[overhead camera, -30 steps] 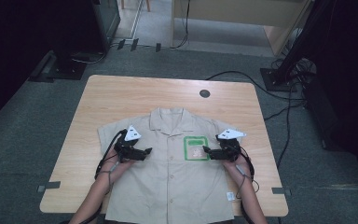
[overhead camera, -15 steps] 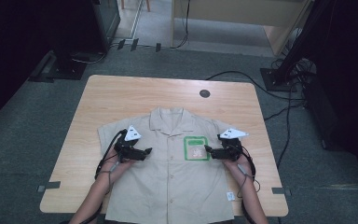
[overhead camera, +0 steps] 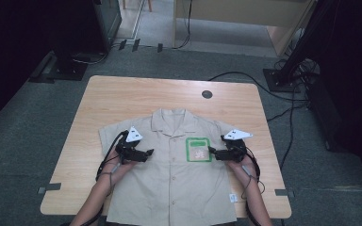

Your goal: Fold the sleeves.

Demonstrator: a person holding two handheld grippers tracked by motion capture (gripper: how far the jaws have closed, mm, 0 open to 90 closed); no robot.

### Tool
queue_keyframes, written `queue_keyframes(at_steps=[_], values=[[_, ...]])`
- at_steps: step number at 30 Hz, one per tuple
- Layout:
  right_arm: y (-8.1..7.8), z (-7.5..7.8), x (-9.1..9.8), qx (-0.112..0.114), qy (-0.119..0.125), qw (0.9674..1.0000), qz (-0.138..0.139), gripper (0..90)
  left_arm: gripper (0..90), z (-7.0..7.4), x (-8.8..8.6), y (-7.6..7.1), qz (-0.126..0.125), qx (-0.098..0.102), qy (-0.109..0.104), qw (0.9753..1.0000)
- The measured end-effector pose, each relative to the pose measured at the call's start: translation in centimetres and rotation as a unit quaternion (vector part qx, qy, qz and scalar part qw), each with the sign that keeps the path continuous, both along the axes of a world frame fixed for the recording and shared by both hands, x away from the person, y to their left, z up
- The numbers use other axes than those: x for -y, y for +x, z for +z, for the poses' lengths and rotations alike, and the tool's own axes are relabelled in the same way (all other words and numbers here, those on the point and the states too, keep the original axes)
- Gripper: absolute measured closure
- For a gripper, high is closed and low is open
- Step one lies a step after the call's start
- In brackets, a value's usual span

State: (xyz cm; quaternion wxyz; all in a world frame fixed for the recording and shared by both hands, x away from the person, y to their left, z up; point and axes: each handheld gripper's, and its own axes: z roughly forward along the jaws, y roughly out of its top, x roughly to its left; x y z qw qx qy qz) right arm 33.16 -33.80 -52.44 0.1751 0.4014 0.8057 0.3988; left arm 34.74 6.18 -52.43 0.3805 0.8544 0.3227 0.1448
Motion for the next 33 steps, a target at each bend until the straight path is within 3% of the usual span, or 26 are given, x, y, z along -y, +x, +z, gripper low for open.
queue_keyframes(at_steps=[33], values=[[0.3, 0.0, 1.8, -0.003, 0.004, 0.9997, -0.023, 21.4, 19.9, 0.0, 0.0, 0.0, 0.0, 0.0, 0.0, 1.0]])
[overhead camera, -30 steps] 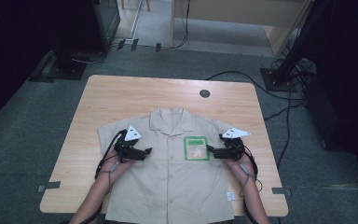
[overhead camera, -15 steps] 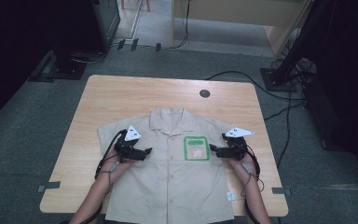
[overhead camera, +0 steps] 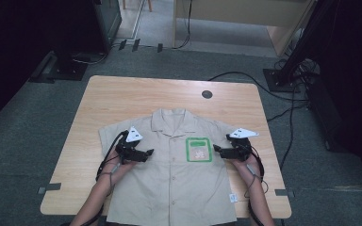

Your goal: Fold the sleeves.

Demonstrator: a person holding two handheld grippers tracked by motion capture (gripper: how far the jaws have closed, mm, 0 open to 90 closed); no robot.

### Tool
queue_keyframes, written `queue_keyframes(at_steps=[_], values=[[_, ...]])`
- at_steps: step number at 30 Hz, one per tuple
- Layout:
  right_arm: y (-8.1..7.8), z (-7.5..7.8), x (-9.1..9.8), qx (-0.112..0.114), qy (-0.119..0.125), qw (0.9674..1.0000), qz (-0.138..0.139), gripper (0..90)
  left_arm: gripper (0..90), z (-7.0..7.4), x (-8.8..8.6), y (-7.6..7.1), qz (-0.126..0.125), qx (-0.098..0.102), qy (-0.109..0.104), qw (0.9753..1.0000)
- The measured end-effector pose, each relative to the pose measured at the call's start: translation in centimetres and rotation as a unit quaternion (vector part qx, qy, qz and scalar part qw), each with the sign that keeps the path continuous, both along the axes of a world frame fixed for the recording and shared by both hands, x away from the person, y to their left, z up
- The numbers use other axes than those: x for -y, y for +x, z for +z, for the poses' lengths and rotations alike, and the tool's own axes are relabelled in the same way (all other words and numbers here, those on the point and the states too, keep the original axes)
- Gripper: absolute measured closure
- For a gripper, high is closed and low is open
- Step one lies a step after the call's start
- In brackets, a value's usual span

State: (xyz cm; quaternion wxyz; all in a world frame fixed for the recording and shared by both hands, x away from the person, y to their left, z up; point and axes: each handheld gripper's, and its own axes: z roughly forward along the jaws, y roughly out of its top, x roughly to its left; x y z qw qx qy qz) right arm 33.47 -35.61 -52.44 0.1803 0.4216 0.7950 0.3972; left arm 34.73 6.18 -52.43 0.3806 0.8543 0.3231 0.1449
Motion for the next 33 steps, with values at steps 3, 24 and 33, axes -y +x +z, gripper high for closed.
queue_keyframes(at_steps=[3, 24, 33], values=[[0.1, 0.0, 0.3, 0.0, 0.001, 1.0, -0.004, 21.4, 19.9, 0.0, 0.0, 0.0, 0.0, 0.0, 0.0, 1.0], [0.3, 0.0, 1.3, 0.005, 0.0, 0.9998, -0.018, 22.2, 19.9, 0.0, 0.0, 0.0, 0.0, 0.0, 0.0, 1.0], [0.6, 0.0, 1.9, 0.006, 0.001, 0.9996, -0.028, 22.2, 19.9, 0.0, 0.0, 0.0, 0.001, 0.0, 0.0, 1.0]])
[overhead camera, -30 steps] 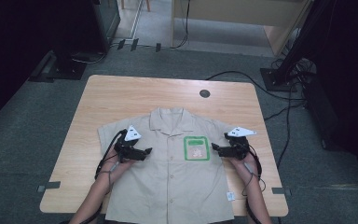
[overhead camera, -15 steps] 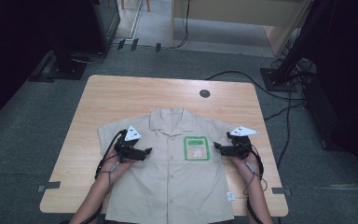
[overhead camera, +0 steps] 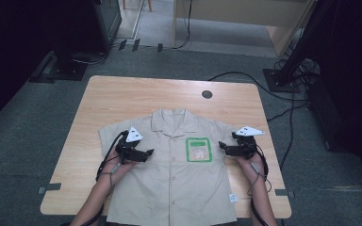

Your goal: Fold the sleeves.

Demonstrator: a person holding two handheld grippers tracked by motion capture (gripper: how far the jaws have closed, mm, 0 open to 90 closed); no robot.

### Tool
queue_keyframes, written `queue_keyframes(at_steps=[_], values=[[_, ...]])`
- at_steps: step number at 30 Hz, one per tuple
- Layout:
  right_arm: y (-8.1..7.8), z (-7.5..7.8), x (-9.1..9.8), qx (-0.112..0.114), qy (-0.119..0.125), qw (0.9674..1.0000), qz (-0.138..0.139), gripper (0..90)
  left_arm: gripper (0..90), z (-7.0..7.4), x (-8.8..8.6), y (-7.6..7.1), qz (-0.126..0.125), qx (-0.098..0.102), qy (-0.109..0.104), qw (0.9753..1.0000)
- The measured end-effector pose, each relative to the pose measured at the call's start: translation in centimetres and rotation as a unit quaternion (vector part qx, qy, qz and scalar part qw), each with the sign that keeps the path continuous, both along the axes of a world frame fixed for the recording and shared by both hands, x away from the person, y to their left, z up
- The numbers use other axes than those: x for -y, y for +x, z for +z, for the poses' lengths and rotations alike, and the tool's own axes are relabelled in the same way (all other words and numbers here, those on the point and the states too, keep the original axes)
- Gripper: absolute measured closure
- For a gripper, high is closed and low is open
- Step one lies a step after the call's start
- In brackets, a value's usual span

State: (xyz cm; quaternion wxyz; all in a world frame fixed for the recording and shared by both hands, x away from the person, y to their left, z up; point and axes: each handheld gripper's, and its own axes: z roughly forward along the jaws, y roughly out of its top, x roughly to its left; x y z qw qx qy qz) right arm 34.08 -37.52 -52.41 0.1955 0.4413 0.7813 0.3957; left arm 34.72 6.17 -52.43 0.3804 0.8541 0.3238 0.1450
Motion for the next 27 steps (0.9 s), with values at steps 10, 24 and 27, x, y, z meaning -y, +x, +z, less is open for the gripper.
queue_keyframes(at_steps=[10, 24, 27], values=[[0.3, 0.0, 0.8, 0.002, 0.005, 0.9999, -0.011, 22.1, 19.9, 0.0, 0.0, 0.0, 0.0, 0.0, 0.0, 1.0], [0.6, 0.0, 1.6, 0.011, -0.011, 0.9998, -0.014, 22.6, 19.9, 0.0, 0.0, 0.0, 0.001, 0.0, 0.0, 1.0], [0.7, 0.0, 1.8, 0.011, -0.012, 0.9997, -0.015, 22.9, 19.9, 0.0, 0.0, 0.0, 0.001, 0.0, 0.0, 1.0]])
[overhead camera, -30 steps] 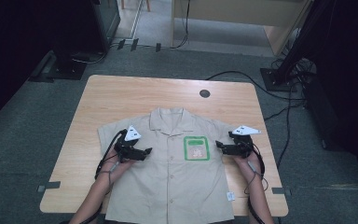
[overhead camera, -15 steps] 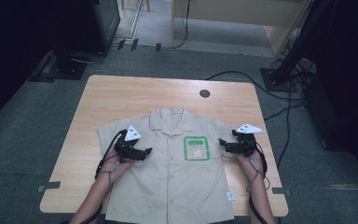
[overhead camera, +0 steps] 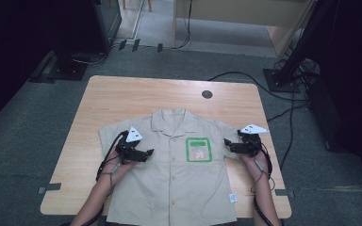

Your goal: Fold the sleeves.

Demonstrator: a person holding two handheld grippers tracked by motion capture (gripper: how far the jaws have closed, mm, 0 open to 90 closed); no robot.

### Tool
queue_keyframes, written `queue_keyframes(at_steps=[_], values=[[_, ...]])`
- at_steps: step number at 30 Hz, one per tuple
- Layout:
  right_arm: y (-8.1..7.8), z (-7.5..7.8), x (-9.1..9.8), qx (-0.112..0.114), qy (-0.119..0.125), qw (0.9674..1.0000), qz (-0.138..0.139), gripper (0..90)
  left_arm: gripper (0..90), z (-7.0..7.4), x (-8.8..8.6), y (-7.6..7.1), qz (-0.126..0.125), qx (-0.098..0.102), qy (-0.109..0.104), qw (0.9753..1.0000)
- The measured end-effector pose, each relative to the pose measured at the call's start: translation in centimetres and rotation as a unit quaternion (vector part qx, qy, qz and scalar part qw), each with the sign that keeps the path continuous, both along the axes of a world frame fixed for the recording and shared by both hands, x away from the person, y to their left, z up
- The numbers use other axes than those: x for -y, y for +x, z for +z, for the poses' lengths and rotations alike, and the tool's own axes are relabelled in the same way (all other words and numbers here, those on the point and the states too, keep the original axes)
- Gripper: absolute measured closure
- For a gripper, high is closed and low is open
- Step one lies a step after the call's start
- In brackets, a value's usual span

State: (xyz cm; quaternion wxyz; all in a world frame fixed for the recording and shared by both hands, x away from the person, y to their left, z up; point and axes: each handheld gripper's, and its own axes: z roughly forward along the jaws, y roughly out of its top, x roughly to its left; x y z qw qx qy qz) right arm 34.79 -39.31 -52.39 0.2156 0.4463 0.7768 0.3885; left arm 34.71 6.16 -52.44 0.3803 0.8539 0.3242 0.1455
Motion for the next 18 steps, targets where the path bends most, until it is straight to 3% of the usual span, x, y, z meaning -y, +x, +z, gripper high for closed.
queue_keyframes(at_steps=[18], values=[[0.7, 0.0, 1.1, 0.007, -0.012, 0.9999, 0.008, 24.6, 19.9, 0.0, 0.0, 0.0, 0.001, 0.0, 0.0, 1.0]])
